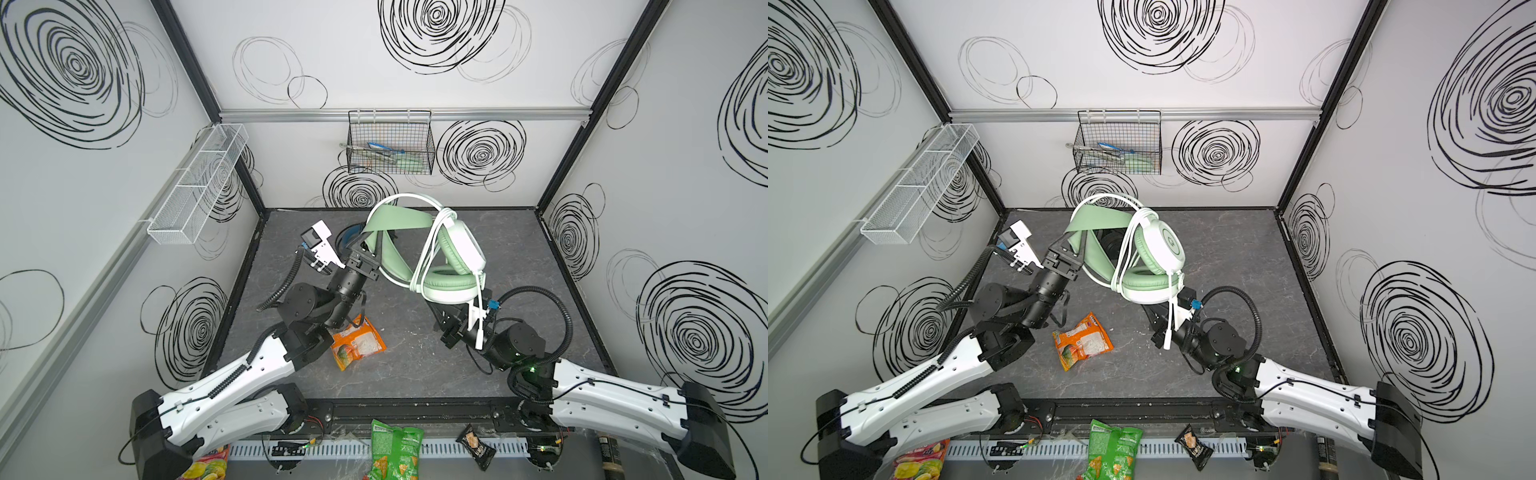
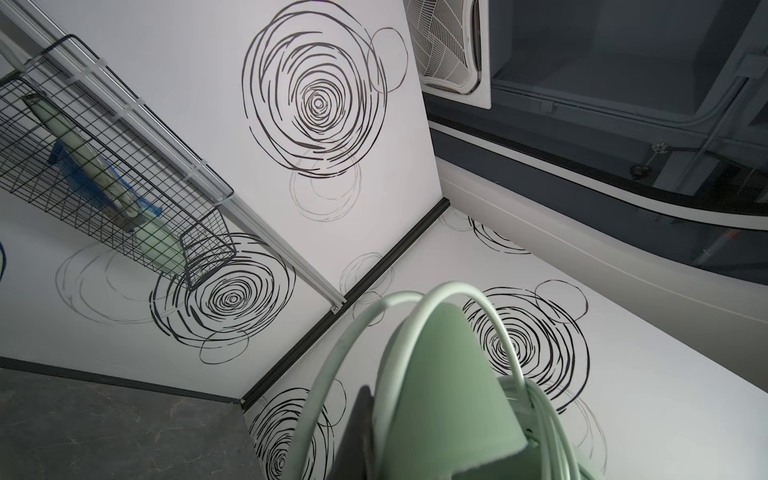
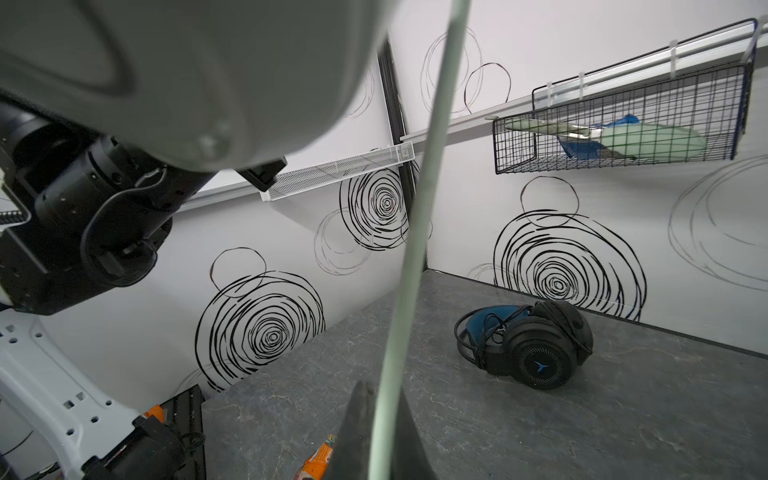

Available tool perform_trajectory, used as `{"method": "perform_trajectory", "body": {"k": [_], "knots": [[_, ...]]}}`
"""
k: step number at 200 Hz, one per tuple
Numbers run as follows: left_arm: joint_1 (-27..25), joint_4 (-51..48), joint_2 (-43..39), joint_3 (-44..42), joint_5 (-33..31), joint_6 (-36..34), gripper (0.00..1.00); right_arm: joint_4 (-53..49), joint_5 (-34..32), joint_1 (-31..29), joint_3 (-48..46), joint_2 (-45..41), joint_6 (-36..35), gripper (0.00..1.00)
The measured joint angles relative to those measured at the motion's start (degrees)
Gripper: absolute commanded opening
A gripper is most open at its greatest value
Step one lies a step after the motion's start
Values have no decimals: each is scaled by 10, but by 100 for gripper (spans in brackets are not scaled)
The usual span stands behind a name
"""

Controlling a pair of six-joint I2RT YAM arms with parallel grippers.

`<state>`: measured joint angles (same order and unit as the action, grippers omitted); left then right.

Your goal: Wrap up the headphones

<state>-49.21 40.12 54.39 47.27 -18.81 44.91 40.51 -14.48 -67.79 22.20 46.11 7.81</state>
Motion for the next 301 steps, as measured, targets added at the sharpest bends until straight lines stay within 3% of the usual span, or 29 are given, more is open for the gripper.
{"method": "perform_trajectory", "body": {"k": [41, 99, 148, 223, 301], "knots": [[0, -20, 26, 0, -30, -1, 0, 10, -94, -62, 7, 45, -29, 1], [13, -50, 68, 0, -43, 2, 0, 5, -173, -100, 20, 84, -53, 1], [32, -55, 76, -1, -42, 0, 0, -14, -216, -113, 45, 106, -63, 0], [102, -79, 97, -20, 1, 25, 0, -40, -258, -134, 70, 147, -79, 0], [82, -129, 106, -5, -54, -67, 0, -178, -318, -148, 159, 196, -68, 0]]}}
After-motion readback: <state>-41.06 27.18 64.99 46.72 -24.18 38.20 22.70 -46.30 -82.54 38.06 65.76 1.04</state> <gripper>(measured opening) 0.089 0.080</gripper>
